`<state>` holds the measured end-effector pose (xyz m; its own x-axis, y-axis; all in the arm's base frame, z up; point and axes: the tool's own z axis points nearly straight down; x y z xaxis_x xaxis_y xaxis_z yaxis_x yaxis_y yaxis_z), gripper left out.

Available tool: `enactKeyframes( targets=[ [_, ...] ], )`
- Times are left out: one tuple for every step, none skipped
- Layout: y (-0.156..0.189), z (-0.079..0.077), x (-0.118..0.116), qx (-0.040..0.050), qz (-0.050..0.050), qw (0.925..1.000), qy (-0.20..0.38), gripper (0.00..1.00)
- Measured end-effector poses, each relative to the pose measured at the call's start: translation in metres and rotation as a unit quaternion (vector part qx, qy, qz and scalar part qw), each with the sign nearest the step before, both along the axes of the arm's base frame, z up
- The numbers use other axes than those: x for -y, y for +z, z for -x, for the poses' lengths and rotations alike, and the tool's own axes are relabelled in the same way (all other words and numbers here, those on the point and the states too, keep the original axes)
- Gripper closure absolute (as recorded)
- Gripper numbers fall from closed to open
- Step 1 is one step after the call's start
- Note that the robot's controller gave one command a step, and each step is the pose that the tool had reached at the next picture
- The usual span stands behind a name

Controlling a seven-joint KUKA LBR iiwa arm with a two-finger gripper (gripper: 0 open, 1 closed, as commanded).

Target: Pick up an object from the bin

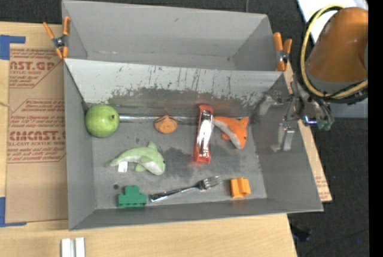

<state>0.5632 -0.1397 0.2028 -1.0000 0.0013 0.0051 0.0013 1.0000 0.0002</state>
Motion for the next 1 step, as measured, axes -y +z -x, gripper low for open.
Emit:
enactKeyframes(
  targets=[
    [0.0049,-0.0017,-0.0007,0.0038,0.001,1.0,0.001,0.0]
  ],
)
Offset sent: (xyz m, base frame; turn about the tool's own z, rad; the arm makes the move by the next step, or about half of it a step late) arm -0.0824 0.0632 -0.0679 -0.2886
